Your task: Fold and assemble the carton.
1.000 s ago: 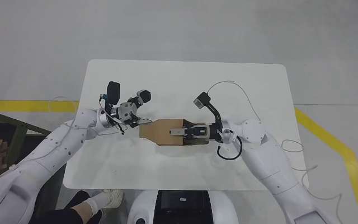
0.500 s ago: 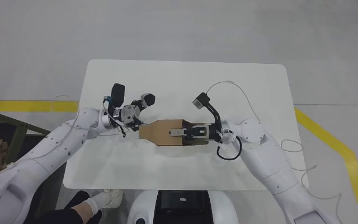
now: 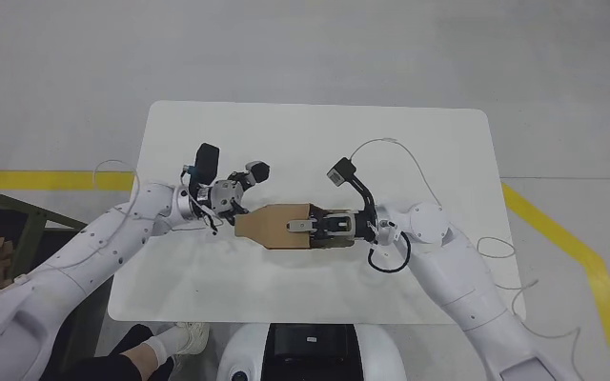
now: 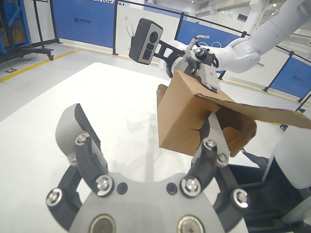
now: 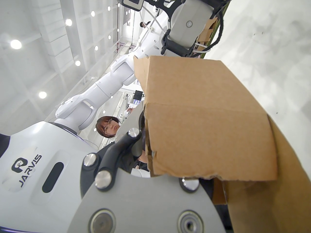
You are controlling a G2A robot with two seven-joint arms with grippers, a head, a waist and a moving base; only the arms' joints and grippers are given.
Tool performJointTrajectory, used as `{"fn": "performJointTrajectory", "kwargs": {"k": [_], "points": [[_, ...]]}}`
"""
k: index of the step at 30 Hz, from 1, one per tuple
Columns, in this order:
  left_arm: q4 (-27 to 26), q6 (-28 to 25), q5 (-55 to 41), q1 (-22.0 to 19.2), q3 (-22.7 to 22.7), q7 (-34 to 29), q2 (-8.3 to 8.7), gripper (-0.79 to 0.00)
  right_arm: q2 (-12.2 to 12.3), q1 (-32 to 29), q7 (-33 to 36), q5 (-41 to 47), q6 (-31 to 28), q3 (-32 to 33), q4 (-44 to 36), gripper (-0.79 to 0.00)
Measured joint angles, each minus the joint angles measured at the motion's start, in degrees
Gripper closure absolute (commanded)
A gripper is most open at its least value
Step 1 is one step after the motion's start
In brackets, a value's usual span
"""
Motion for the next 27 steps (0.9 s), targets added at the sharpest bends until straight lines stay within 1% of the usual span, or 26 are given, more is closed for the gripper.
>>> {"fn": "performJointTrajectory", "kwargs": {"k": [18,27], "points": [[0.9,0.0,-0.1,0.4,-0.6,0.0,-0.67,-0.785,0.1,0.2,0.6,-0.7,0.3,-0.1,-0.2,0.000],[0.9,0.0,0.3,0.6,-1.1,0.0,-0.72,-0.785,0.1,0.2,0.4,-0.9,0.3,-0.2,-0.5,0.000]]}}
